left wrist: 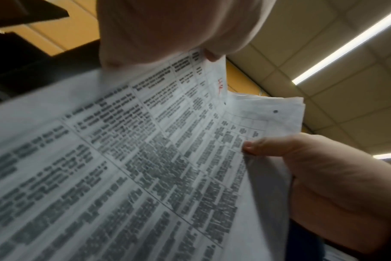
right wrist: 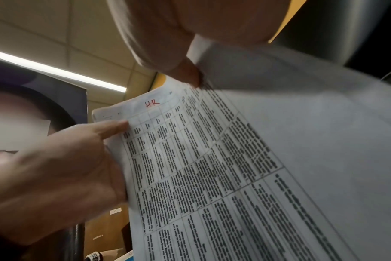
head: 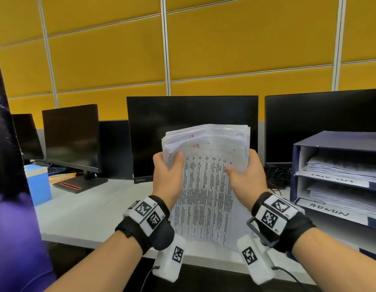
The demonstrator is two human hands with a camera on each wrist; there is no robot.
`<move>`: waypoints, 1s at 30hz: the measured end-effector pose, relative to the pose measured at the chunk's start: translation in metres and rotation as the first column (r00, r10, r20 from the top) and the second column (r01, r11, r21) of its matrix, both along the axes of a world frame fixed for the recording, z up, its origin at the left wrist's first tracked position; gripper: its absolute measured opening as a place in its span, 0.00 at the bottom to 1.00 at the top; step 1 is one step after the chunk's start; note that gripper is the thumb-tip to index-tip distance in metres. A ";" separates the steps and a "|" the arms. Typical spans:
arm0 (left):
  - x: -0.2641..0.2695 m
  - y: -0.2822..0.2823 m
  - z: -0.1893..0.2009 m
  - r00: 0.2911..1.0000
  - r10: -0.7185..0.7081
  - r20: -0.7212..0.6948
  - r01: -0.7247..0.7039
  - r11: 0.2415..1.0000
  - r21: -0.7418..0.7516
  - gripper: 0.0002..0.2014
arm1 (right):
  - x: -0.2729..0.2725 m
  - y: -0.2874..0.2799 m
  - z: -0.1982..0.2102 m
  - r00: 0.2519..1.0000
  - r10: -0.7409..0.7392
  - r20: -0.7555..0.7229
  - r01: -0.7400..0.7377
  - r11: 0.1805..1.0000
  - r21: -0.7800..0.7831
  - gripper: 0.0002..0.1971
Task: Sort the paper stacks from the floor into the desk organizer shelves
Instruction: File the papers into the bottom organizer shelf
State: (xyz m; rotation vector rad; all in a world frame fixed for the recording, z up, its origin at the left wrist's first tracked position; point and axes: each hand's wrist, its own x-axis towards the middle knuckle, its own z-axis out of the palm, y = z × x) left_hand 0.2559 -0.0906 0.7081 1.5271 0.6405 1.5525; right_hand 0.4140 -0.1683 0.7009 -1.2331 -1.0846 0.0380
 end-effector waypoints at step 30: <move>-0.011 0.009 -0.110 0.923 -0.003 -0.386 -0.106 0.959 -0.261 0.09 | 0.002 -0.024 -0.083 0.994 0.094 0.053 -0.062 0.900 -0.432 0.24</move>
